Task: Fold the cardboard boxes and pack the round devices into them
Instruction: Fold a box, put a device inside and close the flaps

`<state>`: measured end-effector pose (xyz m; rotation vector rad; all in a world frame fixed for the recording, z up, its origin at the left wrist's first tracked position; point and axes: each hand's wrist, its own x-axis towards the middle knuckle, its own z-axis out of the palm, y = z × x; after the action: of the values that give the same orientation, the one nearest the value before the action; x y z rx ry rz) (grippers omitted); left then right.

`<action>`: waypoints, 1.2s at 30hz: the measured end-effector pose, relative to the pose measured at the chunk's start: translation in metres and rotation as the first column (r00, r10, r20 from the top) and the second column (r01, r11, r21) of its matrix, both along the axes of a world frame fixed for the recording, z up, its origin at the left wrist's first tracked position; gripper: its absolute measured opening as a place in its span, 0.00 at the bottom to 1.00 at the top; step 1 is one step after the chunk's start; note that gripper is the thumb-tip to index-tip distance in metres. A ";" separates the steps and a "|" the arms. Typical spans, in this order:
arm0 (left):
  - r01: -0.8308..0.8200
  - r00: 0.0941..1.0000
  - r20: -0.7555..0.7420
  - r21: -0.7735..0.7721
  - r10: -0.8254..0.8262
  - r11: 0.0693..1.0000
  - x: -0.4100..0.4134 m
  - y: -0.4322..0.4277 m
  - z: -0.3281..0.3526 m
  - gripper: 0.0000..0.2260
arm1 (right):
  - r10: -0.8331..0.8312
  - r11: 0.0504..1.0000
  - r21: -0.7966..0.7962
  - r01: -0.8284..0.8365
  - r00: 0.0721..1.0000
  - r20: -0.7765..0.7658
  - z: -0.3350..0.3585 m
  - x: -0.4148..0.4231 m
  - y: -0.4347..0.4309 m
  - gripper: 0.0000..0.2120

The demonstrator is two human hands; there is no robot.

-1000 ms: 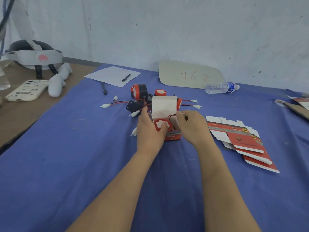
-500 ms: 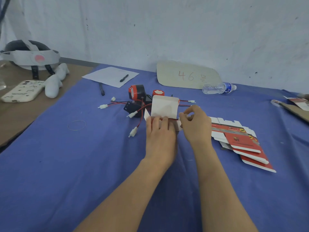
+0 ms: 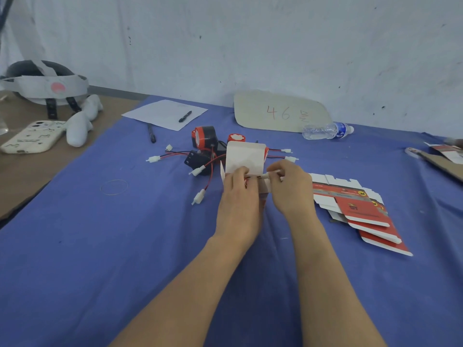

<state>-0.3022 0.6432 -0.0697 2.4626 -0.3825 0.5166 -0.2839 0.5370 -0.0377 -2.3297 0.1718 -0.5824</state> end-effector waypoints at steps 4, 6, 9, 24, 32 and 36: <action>-0.032 0.999 0.002 -0.011 0.032 0.999 0.000 0.001 0.002 0.14 | -0.087 0.996 -0.017 0.087 0.996 0.027 0.001 0.001 0.000 0.10; -0.026 1.000 0.017 -0.014 0.026 1.000 0.001 0.001 0.001 0.14 | -0.134 0.990 -0.029 0.135 0.991 0.031 0.001 0.001 0.000 0.07; 0.010 0.999 0.037 -0.001 -0.010 1.000 0.002 0.002 0.001 0.14 | -0.140 0.989 -0.034 0.141 0.989 0.038 0.001 0.000 0.001 0.03; 0.042 0.996 0.070 0.183 -0.056 0.982 0.007 0.000 -0.008 0.16 | 0.304 0.931 -0.115 -0.346 0.911 -0.278 0.017 -0.010 -0.014 0.13; 0.032 0.997 0.069 0.207 -0.047 0.978 0.005 0.000 -0.008 0.16 | 0.144 0.976 -0.143 -0.161 0.982 -0.124 0.010 -0.006 -0.009 0.11; 0.022 0.996 0.075 0.219 -0.039 0.975 0.004 -0.001 -0.008 0.16 | 0.073 0.986 -0.149 -0.074 0.997 -0.017 0.006 -0.002 0.000 0.08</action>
<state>-0.2980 0.6424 -0.0775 2.6479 -0.5337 0.5874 -0.2856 0.5374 -0.0312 -2.4735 0.0484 -0.5624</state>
